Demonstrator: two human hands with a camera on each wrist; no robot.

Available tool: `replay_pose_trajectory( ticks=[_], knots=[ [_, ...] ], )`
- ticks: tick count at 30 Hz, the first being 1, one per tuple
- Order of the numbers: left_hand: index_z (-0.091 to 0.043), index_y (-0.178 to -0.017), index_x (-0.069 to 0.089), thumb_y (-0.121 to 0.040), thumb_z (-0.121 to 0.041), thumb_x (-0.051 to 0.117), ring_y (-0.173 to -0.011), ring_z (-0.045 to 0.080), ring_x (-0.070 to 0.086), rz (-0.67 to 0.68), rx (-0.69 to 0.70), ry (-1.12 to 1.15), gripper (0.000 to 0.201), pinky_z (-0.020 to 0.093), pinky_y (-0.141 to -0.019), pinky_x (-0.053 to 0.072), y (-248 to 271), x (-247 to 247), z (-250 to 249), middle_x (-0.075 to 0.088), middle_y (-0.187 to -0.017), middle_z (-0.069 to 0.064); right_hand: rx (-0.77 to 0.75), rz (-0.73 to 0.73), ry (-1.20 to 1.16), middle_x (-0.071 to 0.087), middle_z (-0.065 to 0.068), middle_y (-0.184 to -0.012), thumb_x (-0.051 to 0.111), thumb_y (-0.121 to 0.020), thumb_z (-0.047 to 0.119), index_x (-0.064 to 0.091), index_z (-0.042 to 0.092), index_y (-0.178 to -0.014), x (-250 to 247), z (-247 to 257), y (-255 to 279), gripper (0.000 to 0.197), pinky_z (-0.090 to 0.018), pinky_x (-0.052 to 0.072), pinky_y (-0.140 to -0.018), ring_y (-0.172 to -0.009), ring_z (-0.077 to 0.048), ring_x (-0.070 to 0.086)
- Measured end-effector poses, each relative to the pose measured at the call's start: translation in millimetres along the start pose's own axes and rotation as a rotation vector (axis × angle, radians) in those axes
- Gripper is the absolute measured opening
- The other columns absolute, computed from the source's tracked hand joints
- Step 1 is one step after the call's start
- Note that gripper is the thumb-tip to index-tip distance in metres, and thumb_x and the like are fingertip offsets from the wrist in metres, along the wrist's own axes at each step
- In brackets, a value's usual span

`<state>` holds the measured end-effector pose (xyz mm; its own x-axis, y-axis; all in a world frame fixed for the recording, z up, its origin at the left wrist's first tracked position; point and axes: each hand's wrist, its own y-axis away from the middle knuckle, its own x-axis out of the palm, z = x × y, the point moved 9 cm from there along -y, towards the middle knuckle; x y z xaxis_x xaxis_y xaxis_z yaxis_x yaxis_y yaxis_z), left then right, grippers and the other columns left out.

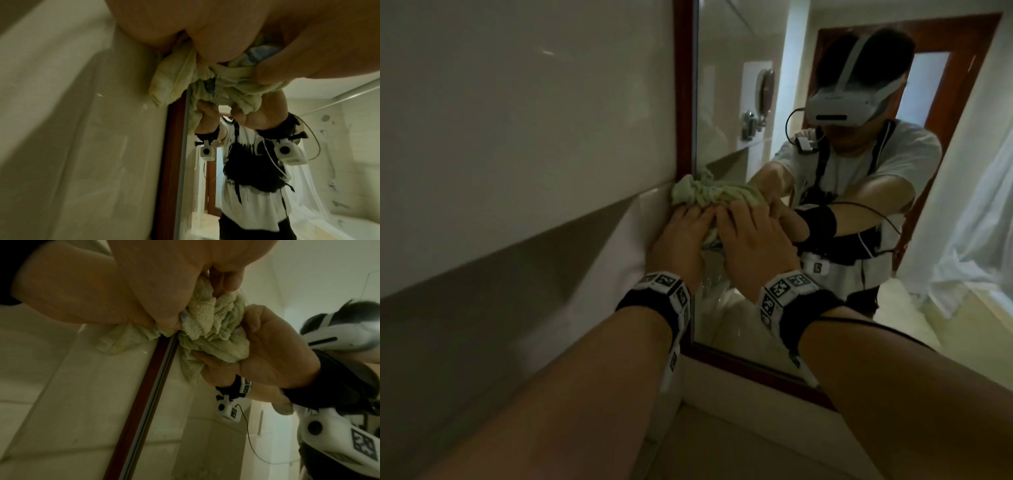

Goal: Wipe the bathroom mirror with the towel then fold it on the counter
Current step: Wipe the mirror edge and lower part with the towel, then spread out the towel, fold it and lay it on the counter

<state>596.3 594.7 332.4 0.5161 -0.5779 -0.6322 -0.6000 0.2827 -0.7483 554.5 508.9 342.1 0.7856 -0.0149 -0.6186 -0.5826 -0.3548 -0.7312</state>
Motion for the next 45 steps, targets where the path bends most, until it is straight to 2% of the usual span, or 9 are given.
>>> replay_pose_trajectory(
  ticks=[9, 17, 22, 27, 32, 36, 39, 41, 45],
  knots=[
    [-0.011, -0.151, 0.043, -0.082, 0.006, 0.064, -0.139, 0.029, 0.04, 0.189, -0.072, -0.121, 0.074, 0.033, -0.118, 0.036, 131.4, 119.8, 39.5, 0.05, -0.147, 0.007, -0.022, 0.147, -0.095, 0.054, -0.016, -0.129, 0.036, -0.096, 0.016, 0.047, 0.003, -0.143, 113.9, 44.3, 118.7, 0.05, -0.044, 0.048, -0.085, -0.1, -0.034, 0.052],
    [-0.002, -0.155, 0.008, -0.083, -0.016, 0.043, -0.141, 0.03, 0.026, 0.314, 0.037, -0.464, 0.081, 0.038, -0.123, -0.002, 186.6, 180.2, 48.7, 0.026, -0.156, 0.012, -0.011, 0.186, -0.103, 0.051, -0.018, -0.137, 0.037, -0.1, 0.019, 0.039, 0.002, -0.148, 163.8, 66.4, 165.3, 0.051, -0.043, 0.045, -0.093, -0.1, -0.034, 0.052],
    [-0.001, -0.152, 0.037, -0.088, 0.003, 0.052, -0.144, 0.035, 0.033, 0.231, -0.086, -0.177, 0.067, 0.037, -0.125, 0.021, 217.1, 189.3, 60.9, 0.045, -0.151, 0.018, -0.033, 0.136, -0.095, 0.055, -0.016, -0.132, 0.037, -0.099, 0.018, 0.046, 0.003, -0.145, 178.4, 77.5, 188.3, 0.049, -0.04, 0.042, -0.087, -0.096, -0.031, 0.053],
    [-0.009, -0.156, 0.033, -0.095, -0.005, 0.056, -0.145, 0.028, 0.03, 0.302, -0.144, -0.154, 0.065, 0.021, -0.124, -0.006, 243.4, 216.3, 64.9, 0.043, -0.151, 0.008, -0.039, 0.104, -0.12, 0.06, -0.015, -0.127, 0.047, -0.094, 0.019, 0.055, 0.004, -0.139, 197.1, 85.9, 211.3, 0.048, -0.039, 0.044, -0.083, -0.092, -0.031, 0.055],
    [-0.014, -0.155, 0.036, -0.09, 0.001, 0.06, -0.143, 0.025, 0.029, 0.279, -0.239, 0.013, 0.071, 0.031, -0.121, 0.028, 249.9, 212.1, 65.9, 0.045, -0.149, 0.003, -0.026, 0.169, -0.147, 0.06, -0.014, -0.124, 0.042, -0.092, 0.018, 0.057, 0.005, -0.136, 198.3, 85.1, 211.3, 0.048, -0.039, 0.049, -0.079, -0.098, -0.031, 0.049],
    [-0.021, -0.156, 0.033, -0.09, -0.002, 0.062, -0.139, 0.026, 0.036, 0.403, -0.333, 0.058, 0.075, 0.037, -0.115, 0.038, 250.1, 212.9, 67.1, 0.043, -0.152, 0.002, -0.012, 0.418, -0.202, 0.053, -0.013, -0.13, 0.036, -0.091, 0.017, 0.052, 0.007, -0.138, 193.3, 82.2, 206.5, 0.051, -0.041, 0.056, -0.076, -0.109, -0.033, 0.05],
    [-0.029, -0.161, 0.02, -0.101, -0.015, 0.053, -0.14, 0.031, 0.042, 0.828, -0.474, 0.104, 0.07, 0.04, -0.115, 0.038, 275.2, 214.4, 56.3, 0.035, -0.159, 0.003, -0.078, 0.903, -0.262, 0.036, -0.013, -0.146, 0.046, -0.099, 0.022, 0.042, 0.013, -0.146, 194.0, 84.7, 223.4, 0.048, -0.043, 0.046, -0.102, -0.129, -0.036, 0.039],
    [-0.021, -0.154, 0.039, -0.104, -0.015, 0.051, -0.132, 0.027, 0.049, 1.02, -0.546, 0.139, 0.052, 0.027, -0.106, 0.038, 304.8, 197.7, 40.3, 0.046, -0.15, 0.003, 0.025, 1.249, -0.429, 0.044, -0.01, -0.146, 0.054, -0.1, 0.032, 0.052, 0.018, -0.14, 185.2, 79.4, 259.0, 0.042, -0.044, 0.046, -0.104, -0.125, -0.035, 0.049],
    [-0.021, -0.132, 0.056, -0.103, -0.029, 0.058, -0.107, 0.014, 0.059, 1.129, -0.631, 0.289, 0.03, 0.018, -0.085, 0.038, 347.8, 157.2, 1.9, 0.06, -0.123, -0.006, 0.225, 1.34, -0.497, 0.059, -0.007, -0.135, 0.058, -0.097, 0.02, 0.058, 0.018, -0.136, 140.5, 56.3, 319.6, 0.039, -0.037, 0.049, -0.099, -0.122, -0.031, 0.058]
  ],
)
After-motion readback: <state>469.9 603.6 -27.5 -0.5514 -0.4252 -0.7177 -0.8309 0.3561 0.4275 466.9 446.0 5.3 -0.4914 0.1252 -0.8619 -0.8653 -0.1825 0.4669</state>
